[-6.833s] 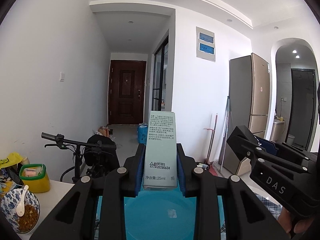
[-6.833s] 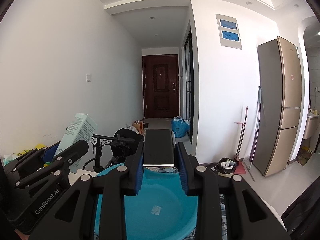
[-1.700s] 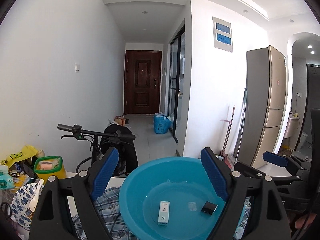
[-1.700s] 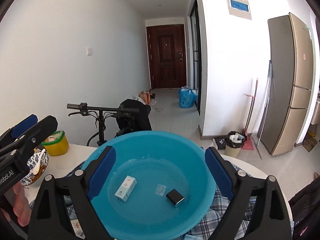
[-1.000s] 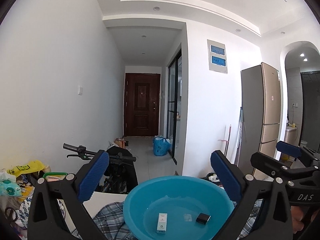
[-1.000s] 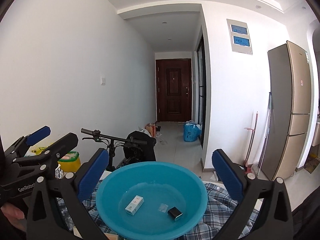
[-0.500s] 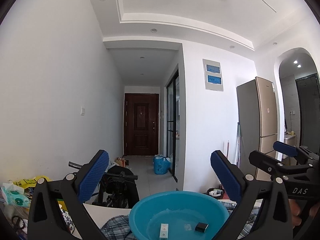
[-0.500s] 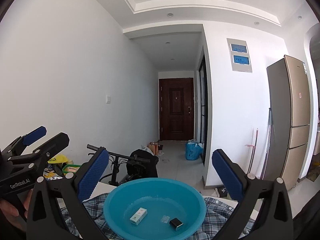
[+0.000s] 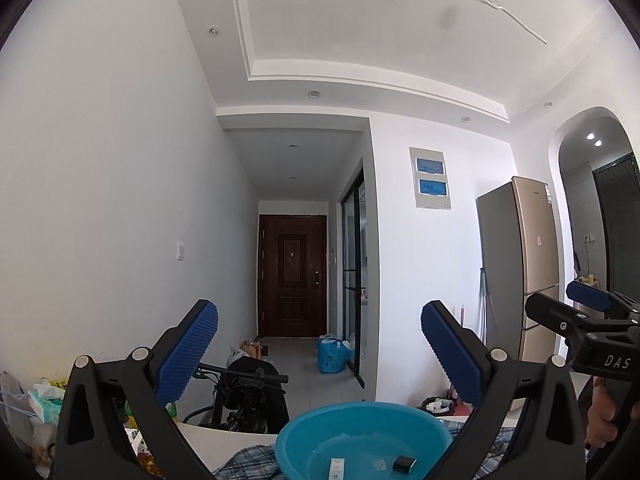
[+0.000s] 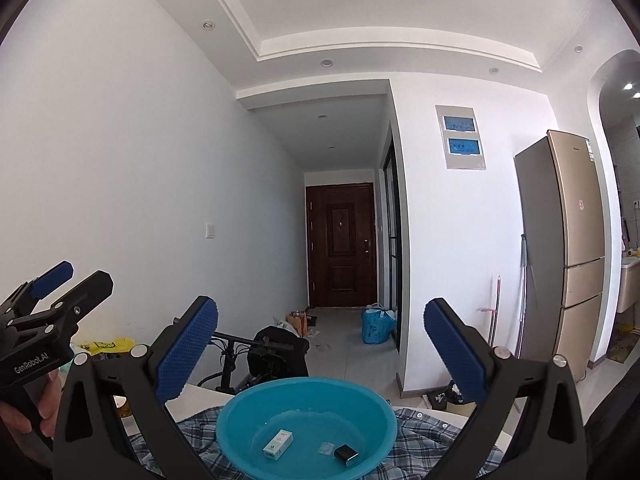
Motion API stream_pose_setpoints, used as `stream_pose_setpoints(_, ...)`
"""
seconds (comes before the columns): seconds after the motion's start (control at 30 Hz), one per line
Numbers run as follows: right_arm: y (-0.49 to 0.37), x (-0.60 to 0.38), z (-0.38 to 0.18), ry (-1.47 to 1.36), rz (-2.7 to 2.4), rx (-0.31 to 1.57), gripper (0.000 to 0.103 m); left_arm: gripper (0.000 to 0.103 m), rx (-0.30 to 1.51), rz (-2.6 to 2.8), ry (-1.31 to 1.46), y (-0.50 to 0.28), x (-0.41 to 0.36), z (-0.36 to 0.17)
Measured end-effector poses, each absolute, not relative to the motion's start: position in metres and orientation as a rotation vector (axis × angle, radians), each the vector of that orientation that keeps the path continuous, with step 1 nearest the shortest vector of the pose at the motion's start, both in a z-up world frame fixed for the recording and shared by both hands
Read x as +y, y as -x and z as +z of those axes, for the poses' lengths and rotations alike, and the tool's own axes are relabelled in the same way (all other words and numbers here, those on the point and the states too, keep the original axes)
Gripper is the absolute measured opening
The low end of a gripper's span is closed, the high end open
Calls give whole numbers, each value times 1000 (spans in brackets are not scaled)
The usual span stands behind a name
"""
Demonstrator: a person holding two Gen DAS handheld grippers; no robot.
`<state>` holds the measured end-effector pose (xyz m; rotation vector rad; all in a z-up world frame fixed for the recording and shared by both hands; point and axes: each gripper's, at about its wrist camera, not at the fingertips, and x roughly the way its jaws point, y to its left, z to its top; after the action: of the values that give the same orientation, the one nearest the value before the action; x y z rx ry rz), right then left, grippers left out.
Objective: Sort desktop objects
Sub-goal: 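Raise both open tools away from the teal basin, then move both tools down toward the cluttered items beside the teal basin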
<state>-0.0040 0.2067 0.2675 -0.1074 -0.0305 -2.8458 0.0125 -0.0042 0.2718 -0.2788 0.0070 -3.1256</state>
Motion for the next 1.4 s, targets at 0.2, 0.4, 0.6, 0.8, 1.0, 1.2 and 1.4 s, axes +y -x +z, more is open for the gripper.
stream_pose_setpoints(0.2, -33, 209, 270, 180, -2839, -35, 103, 103, 7, -3153, 307, -49, -4, 274)
stream_pose_setpoints(0.4, -56, 207, 260, 133, -2861, -26, 103, 103, -113, -3134, 304, -77, 4, 267)
stream_pose_setpoints(0.6, -65, 203, 245, 70, -2837, 3, 103, 103, -133, -3144, 212, -91, -2, 249)
stream_pose_setpoints(0.8, -66, 209, 227, -1, -2819, -51, 103, 103, -161, -3138, 108, -92, 1, 223)
stream_pose_setpoints(1.0, -59, 211, 205, -113, -2826, -47, 103, 103, -77, -3198, -63, -71, -7, 200)
stream_pose_setpoints(1.2, -48, 216, 185, -216, -2824, -75, 103, 103, -78, -3204, -216, -51, -5, 170)
stream_pose_setpoints(1.4, -32, 218, 160, -336, -2834, -92, 103, 103, -24, -3208, -412, -27, -5, 136)
